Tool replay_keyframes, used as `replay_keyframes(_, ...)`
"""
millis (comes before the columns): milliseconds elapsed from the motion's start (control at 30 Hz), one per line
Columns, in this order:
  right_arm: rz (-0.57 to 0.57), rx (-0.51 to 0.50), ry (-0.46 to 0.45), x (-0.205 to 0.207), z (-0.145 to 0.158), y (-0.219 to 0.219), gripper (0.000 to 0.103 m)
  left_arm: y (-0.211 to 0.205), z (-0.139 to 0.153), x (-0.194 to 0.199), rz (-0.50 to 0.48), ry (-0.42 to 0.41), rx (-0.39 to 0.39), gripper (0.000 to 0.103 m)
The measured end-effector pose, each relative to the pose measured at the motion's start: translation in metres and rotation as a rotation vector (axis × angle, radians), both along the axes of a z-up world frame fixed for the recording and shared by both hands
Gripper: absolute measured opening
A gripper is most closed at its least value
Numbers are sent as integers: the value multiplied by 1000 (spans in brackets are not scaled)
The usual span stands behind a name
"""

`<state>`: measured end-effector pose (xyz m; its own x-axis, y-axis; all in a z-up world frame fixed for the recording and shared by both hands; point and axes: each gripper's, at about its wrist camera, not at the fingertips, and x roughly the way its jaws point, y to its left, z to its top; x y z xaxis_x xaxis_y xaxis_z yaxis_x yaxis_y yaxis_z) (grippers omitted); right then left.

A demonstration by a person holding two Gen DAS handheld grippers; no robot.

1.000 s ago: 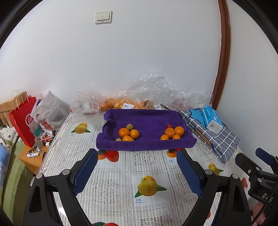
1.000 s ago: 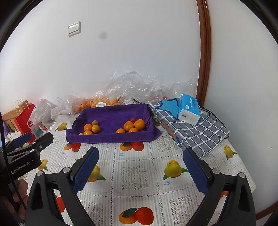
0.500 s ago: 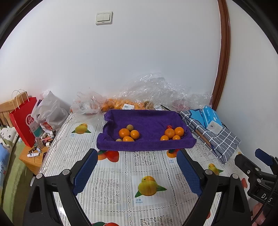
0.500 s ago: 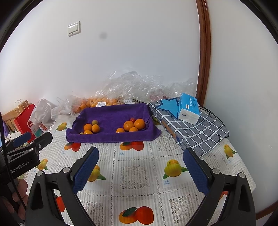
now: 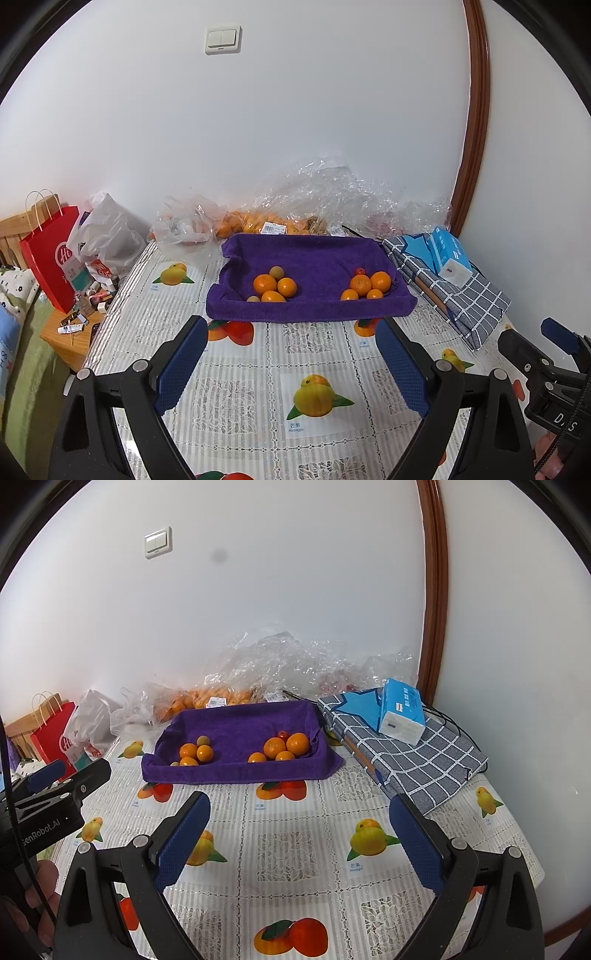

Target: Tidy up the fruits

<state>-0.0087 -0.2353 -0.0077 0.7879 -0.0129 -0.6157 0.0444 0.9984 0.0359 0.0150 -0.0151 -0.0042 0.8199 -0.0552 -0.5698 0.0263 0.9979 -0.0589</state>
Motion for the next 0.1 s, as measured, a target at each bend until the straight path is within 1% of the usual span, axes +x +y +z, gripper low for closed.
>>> replay_keyframes(100, 0, 2, 1, 0, 0, 0, 97, -1, 2, 1, 4, -5, 0, 92)
